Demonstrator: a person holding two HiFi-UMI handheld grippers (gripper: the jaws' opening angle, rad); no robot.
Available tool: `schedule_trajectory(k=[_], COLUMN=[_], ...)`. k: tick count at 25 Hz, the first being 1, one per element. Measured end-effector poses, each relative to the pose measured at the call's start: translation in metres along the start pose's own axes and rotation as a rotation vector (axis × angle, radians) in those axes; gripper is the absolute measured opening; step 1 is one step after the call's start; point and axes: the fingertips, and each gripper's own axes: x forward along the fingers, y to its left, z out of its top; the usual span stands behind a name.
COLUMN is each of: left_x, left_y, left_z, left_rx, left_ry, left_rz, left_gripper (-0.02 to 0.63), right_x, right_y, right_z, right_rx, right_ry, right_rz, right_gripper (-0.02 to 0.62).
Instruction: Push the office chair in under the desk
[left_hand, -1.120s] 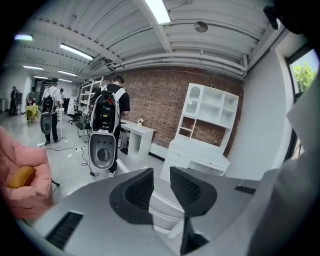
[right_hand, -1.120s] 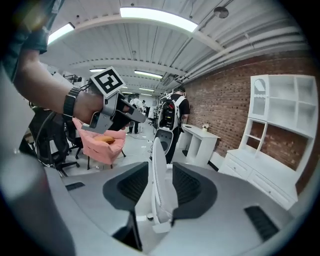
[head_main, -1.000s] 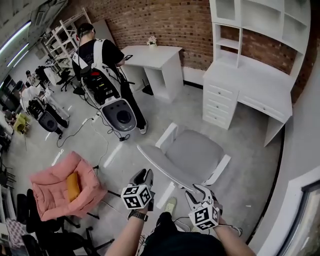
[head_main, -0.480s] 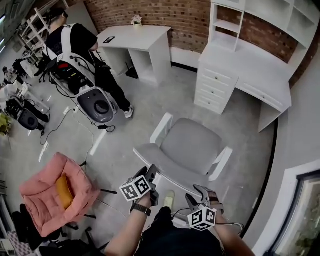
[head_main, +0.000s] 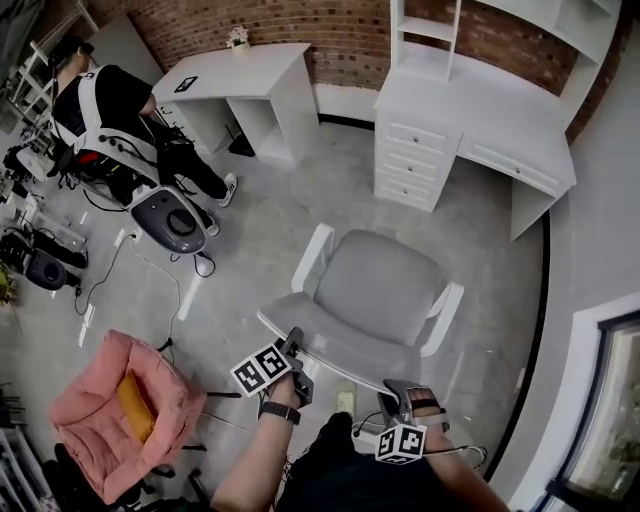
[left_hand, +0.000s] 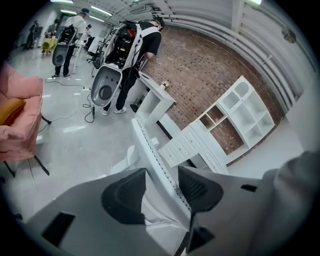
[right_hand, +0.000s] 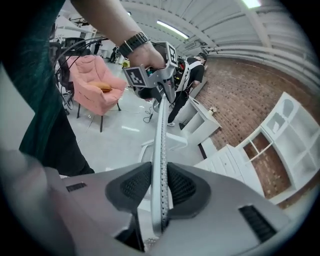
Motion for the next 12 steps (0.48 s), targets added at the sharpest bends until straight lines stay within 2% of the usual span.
schedule_trajectory(k=[8, 12], left_x=[0.024, 0.028], left_y=[0.01, 0.002], left_z=[0.005, 0.003], left_rx=[-0.102, -0.118], left_ry=[0.048, 0.049], left_rz=[-0.017, -0.019], left_gripper=[0.192, 0.173], right_x=[0.016, 0.015], right_y=[0.006, 0.004], right_z=[-0.011, -0.018], right_rx=[-0.014, 0.043], right_ry=[0.029, 0.051], right_rz=[0.01, 0.027], right_gripper=[0.089, 0.08])
